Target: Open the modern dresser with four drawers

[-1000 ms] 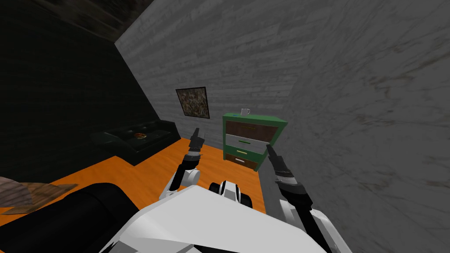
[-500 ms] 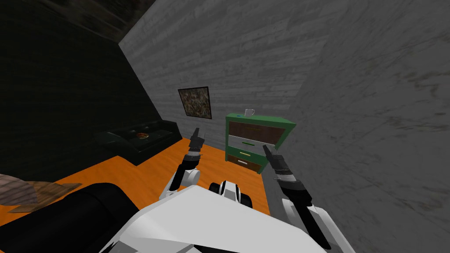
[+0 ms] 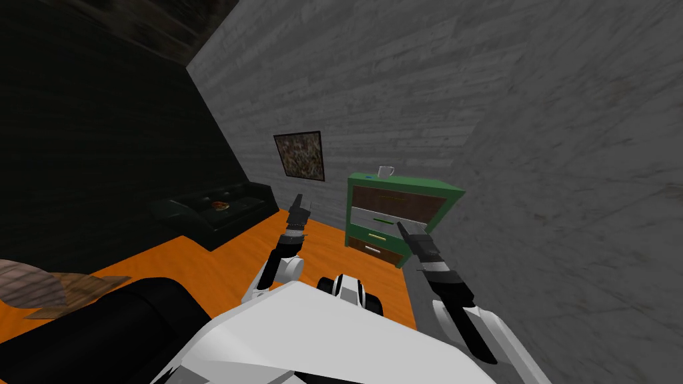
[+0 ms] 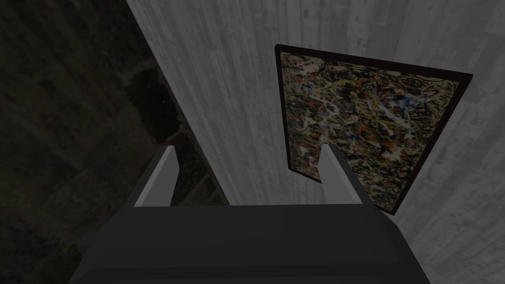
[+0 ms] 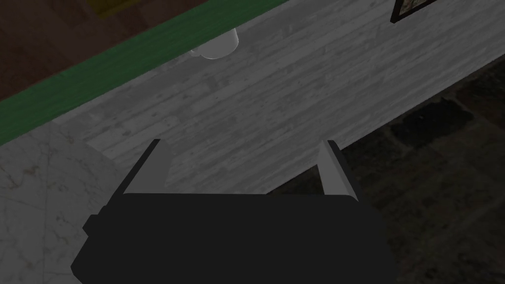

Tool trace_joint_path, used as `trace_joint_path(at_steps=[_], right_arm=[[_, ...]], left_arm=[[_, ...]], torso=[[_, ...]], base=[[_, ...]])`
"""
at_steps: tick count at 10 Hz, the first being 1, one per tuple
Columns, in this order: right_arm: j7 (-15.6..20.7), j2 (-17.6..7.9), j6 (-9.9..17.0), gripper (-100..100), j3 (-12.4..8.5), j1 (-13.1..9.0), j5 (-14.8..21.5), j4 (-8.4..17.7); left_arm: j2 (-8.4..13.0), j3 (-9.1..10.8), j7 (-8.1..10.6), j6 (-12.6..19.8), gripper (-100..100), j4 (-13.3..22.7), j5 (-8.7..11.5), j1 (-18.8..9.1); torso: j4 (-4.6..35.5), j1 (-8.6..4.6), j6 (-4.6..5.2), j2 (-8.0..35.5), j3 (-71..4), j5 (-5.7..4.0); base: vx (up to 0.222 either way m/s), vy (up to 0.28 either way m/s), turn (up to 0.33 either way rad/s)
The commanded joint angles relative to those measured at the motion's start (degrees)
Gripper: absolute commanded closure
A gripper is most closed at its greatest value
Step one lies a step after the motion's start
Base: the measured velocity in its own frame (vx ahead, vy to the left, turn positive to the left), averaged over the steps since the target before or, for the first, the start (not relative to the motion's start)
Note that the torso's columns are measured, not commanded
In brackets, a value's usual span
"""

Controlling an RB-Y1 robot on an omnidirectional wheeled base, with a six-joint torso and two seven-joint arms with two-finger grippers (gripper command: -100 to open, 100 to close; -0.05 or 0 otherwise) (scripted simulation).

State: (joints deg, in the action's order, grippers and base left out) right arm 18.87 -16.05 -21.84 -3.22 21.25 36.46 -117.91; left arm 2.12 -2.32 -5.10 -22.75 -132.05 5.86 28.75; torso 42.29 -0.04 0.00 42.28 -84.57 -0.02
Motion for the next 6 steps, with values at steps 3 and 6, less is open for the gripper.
trace_joint_path(at_steps=[3,6], right_arm=[[5.1,-1.6,2.7,-100,-1.3,-1.6,6.8,2.3],[8.9,-3.2,5.0,-100,-2.6,-3.0,11.8,4.5]], left_arm=[[0.0,0.0,0.0,0.0,0,0.0,0.0,0.0],[0.0,0.0,0.0,0.0,0,0.0,0.0,0.0]], torso=[[0.0,0.04,0.0,0.0,0.0,0.02],[0.0,0.04,0.01,0.0,0.0,0.02]], base=[[0.037,0.076,0.03],[0.046,0.102,0.037]])
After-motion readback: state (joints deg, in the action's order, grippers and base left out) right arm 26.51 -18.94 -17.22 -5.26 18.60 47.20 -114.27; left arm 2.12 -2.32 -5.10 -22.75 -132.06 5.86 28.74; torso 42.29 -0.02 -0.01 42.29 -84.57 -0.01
